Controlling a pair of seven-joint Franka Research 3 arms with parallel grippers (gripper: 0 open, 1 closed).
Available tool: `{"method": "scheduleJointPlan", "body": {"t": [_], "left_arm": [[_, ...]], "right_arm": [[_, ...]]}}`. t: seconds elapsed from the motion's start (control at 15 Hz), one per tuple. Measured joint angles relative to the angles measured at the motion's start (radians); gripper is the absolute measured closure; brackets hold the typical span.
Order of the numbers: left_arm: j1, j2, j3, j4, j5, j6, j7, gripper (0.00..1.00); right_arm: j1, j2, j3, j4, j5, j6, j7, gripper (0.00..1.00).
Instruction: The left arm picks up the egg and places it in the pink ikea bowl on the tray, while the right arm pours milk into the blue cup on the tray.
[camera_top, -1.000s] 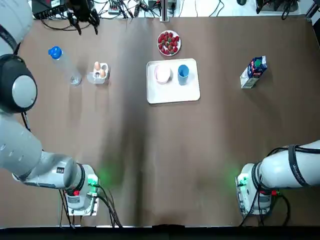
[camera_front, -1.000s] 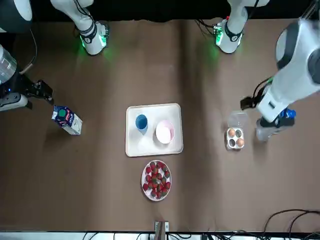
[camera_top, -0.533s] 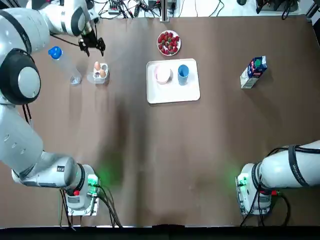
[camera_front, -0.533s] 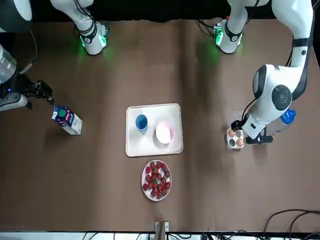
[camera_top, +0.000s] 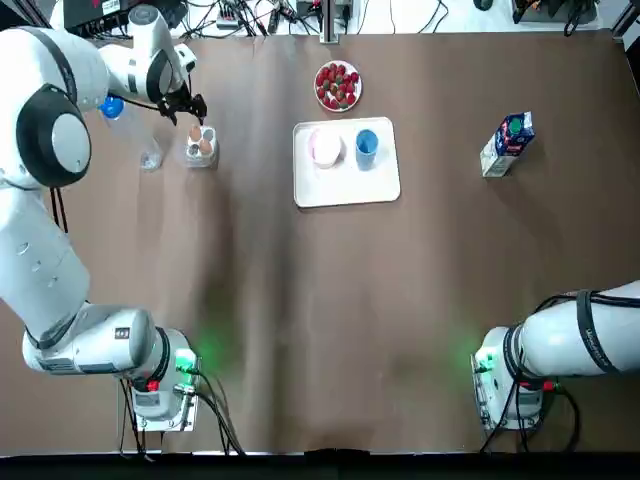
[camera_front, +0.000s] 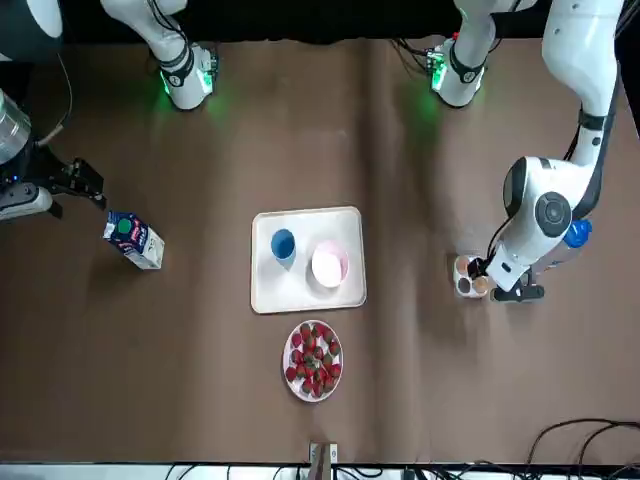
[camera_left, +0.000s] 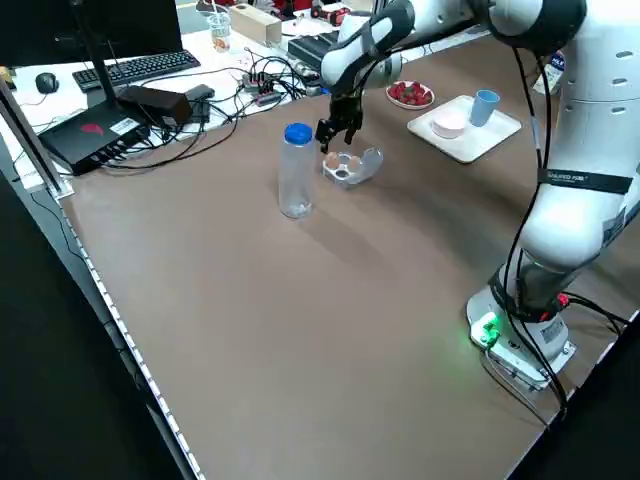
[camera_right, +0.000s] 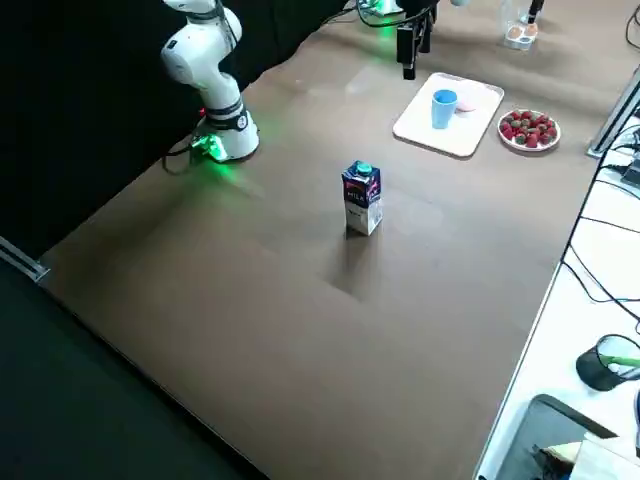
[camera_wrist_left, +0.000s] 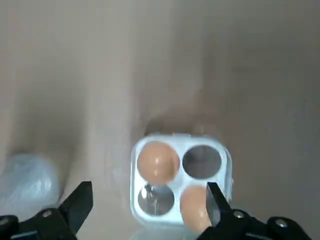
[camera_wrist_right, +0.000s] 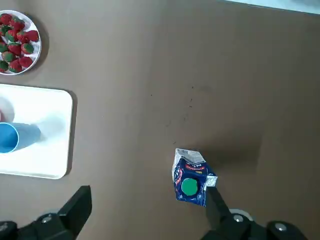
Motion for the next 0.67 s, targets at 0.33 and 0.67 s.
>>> {"method": "scheduleJointPlan", "body": {"t": [0.33, 0.67], "left_arm": [[0.003, 0.075, 0.001, -0.001, 0.000, 0.112, -0.002, 0.00], [0.002, 0.067, 0.001, -0.029, 0.000, 0.112, -0.004, 0.11]], "right_arm": [[-0.001, 0.001, -0.007, -0.001, -0.005, 0.000, 0.000, 0.00], [-0.008, 0.046, -0.016, -0.006, -0.046, 0.001, -0.091, 0.00]]}}
